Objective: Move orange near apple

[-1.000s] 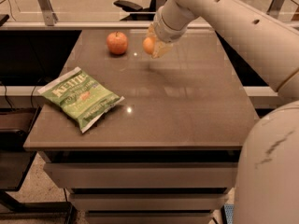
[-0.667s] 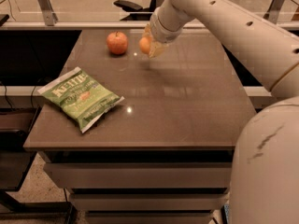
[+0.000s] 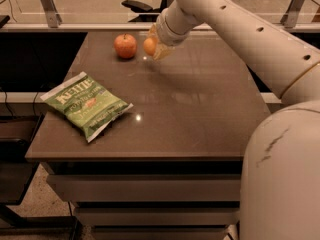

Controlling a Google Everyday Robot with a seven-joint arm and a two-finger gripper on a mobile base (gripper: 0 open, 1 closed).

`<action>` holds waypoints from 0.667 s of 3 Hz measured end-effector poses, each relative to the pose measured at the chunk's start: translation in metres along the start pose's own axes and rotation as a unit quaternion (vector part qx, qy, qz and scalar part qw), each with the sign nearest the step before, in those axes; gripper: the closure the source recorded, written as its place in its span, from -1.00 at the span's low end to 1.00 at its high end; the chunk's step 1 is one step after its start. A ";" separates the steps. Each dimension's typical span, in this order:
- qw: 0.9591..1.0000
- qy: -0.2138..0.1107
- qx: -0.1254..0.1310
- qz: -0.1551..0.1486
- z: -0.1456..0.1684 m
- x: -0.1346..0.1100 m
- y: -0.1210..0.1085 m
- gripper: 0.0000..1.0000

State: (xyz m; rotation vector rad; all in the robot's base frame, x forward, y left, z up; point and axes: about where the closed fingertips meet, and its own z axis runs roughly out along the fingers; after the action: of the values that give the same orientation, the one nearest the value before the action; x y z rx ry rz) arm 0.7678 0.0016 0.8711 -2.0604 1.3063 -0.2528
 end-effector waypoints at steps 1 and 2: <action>1.000 -0.014 0.012 -0.002 0.008 -0.005 -0.008 1.00; 0.999 -0.037 0.018 -0.007 0.018 -0.014 -0.018 1.00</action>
Offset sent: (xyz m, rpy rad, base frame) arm 0.0198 0.0286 0.0070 0.0859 -0.0275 0.0648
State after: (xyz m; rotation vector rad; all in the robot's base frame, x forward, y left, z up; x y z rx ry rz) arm 0.7830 0.0261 0.8710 -2.0306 1.2343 -0.2021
